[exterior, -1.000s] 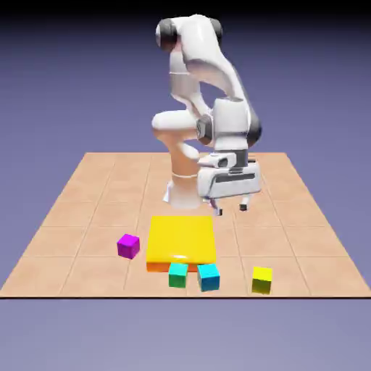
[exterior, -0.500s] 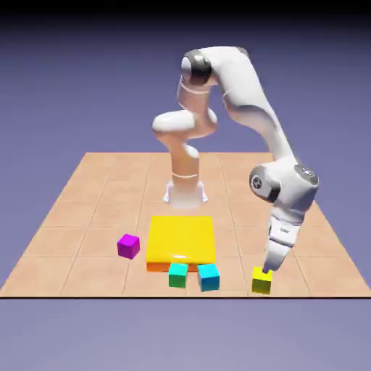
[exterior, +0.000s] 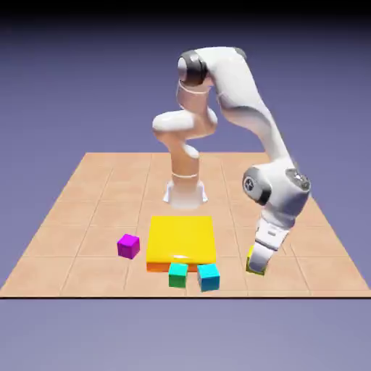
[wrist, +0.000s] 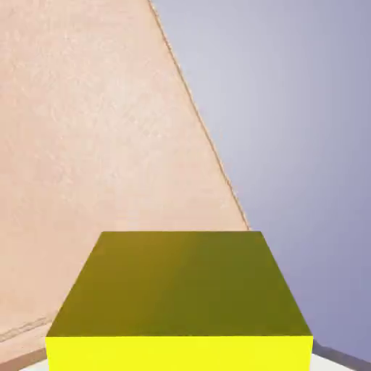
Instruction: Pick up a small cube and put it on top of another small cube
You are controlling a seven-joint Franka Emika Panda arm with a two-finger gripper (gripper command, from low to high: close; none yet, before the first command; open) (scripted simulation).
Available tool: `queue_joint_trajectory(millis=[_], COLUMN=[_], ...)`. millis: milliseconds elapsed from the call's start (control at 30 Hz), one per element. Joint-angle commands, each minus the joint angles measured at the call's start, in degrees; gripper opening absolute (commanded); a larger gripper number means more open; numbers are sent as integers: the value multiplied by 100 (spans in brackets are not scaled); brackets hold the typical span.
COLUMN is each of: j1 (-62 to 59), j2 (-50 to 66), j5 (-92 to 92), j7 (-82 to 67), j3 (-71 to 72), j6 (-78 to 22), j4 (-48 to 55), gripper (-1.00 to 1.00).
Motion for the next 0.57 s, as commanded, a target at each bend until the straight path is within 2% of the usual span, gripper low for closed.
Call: queue_joint_trajectory(millis=[0, 267, 400, 433, 533], j1=[-168, -1242, -1235, -1235, -1239], j2=[-85, -631, -11, -11, -346], j5=[81, 723, 622, 622, 676], j7=[261, 1856, 1931, 1931, 1890], j3=[23, 170, 120, 120, 147], j6=[-63, -480, 442, 442, -56], j4=[-52, -381, -693, -693, -525], gripper=[-100, -100, -100, 100, 100])
